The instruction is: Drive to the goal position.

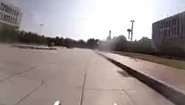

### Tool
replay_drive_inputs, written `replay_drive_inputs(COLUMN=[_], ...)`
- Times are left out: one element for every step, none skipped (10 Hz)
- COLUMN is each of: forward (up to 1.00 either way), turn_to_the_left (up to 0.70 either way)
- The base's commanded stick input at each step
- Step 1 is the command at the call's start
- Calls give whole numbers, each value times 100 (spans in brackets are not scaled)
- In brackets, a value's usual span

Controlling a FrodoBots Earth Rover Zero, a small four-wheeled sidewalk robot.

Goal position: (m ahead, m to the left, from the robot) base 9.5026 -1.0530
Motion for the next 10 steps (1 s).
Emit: replay_drive_inputs(forward=[70,70,70,70,70,70,70,70,70,70], turn_to_the_left=[0,0,0,0,0,0,0,0,0,0])
